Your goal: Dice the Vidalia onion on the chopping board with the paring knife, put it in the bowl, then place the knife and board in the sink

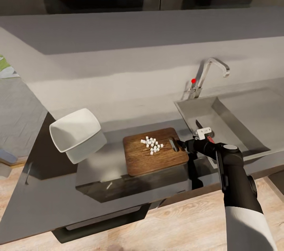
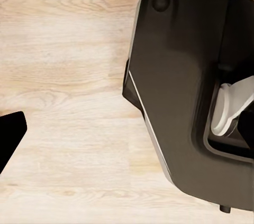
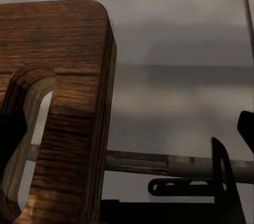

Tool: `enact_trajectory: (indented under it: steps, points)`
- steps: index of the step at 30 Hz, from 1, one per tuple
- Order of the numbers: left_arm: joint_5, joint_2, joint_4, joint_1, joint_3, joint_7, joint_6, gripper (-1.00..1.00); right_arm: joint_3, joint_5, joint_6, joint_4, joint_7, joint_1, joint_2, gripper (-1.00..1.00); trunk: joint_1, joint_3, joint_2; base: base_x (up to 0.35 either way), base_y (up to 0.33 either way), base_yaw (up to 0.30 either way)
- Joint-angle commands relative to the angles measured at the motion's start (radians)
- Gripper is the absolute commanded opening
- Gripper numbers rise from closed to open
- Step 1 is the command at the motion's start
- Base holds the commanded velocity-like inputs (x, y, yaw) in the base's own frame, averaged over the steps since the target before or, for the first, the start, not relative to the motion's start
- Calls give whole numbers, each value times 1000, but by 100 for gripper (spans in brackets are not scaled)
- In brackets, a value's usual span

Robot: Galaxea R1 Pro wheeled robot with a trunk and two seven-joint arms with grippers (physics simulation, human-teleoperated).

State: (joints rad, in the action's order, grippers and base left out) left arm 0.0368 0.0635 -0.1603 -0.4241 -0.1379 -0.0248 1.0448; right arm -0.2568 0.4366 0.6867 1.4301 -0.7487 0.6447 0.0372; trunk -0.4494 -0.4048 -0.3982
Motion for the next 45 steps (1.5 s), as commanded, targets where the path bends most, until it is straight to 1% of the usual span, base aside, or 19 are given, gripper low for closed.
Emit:
enact_trajectory:
  steps: [1,7,21,25,28,45]
  points:
    - [3,0,-2,-1,3,-2,1,100,-2,10,2,1,-8,1,1,100,-1,-2,-2,0,0,0]
    - [3,1,-2,-1,3,-2,0,100,-2,10,2,0,14,1,1,100,-1,-2,-2,-16,106,0]
    - [3,1,-2,-1,2,-1,0,100,-2,10,1,0,24,1,0,100,-1,-2,-2,-1,6,0]
    - [3,0,-2,-1,2,-1,0,100,-2,10,-1,0,78,1,0,100,-1,-2,-2,0,0,0]
    - [3,0,-2,-1,2,-2,0,100,-2,10,-1,-1,91,1,0,100,-1,-2,-2,0,0,0]
    - [3,0,-2,-1,3,-1,0,100,-1,10,-3,-23,96,1,0,100,-1,-2,-2,0,24,0]
